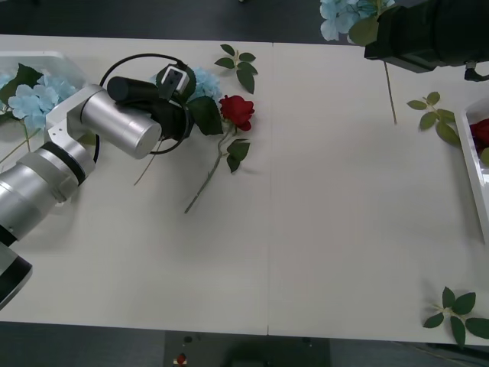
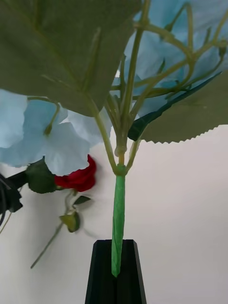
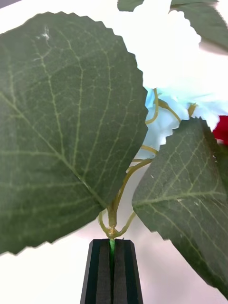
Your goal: Put the red flowers into the right box and the blue flowers into the left box
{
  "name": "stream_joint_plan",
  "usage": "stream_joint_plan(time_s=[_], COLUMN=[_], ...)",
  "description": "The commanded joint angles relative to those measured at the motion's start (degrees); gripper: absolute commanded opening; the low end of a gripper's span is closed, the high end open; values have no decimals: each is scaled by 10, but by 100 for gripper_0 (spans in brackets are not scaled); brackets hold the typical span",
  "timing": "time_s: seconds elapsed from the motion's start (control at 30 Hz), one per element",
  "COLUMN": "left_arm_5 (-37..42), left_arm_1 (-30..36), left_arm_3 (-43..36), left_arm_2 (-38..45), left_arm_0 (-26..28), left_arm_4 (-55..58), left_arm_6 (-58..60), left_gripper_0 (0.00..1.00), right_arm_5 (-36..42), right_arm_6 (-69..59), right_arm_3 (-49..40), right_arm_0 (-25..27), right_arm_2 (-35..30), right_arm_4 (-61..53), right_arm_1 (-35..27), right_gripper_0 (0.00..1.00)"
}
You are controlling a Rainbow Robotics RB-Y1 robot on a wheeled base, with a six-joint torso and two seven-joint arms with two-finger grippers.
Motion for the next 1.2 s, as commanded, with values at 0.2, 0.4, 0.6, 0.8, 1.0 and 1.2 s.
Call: stream_joint_plan(time_s=[0.2,0.4,0.6,0.8,1.0,1.2], left_arm_5=[233,371,437,470,558,638], left_arm_1=[68,83,83,83,120,179], left_arm_3=[-176,-250,-339,-391,-390,-339], left_arm_2=[109,217,343,452,543,621], left_arm_0=[4,4,8,29,37,48], left_arm_4=[92,153,189,204,200,193], left_arm_6=[-18,-80,-135,-140,-178,-269], left_gripper_0=[0,0,0,0,0,0], right_arm_5=[-45,-52,-52,-41,-36,-89], right_arm_6=[136,267,397,519,636,754], right_arm_3=[-44,-35,-27,-31,-31,-45], right_arm_0=[83,108,126,133,136,141], right_arm_2=[-134,-174,-180,-175,-150,-68], right_arm_4=[-140,-346,-515,-535,-492,-537], right_arm_1=[-15,-17,-14,8,2,2], right_gripper_0=[0,0,0,0,0,0])
